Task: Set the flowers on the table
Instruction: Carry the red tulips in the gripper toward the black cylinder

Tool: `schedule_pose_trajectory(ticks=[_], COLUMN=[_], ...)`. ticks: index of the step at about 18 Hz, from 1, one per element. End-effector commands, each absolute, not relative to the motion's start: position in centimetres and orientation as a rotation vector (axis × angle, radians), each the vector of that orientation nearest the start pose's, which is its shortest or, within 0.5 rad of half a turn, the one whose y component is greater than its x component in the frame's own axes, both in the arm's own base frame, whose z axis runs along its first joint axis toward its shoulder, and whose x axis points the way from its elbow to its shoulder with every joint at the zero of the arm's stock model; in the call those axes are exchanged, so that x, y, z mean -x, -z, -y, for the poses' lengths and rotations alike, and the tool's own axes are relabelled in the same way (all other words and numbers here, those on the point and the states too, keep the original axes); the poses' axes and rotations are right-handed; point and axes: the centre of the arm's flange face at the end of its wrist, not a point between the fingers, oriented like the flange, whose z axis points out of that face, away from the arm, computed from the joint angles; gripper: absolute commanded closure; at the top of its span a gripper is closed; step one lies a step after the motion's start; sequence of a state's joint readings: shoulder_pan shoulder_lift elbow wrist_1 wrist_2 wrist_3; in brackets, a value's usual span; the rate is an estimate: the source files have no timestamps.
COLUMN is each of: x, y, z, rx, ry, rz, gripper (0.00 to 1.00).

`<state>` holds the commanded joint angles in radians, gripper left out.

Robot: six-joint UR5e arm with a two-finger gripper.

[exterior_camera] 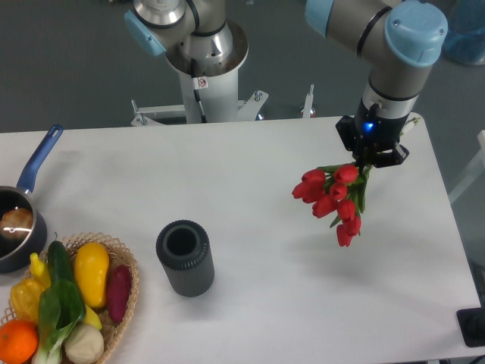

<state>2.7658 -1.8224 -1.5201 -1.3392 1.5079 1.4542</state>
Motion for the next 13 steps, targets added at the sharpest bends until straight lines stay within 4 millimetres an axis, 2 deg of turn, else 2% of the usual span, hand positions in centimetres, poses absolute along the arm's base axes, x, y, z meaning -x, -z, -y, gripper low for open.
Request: schedule_pose_trajectory(ticks=[3, 5, 8, 13], x=[49.1, 48.4, 46.3, 44.1], y=[-39.4, -39.4, -36.6, -33.4], z=[-34.8, -35.6, -36.4, -37.4], rx=[3.05, 3.052, 3.067, 3.043], ry=[-0.003, -0.001, 0.075, 0.092], rz=[-0.403, -0.408, -0.365, -0.397], gripper=[1.0, 1.0, 1.0, 1.0])
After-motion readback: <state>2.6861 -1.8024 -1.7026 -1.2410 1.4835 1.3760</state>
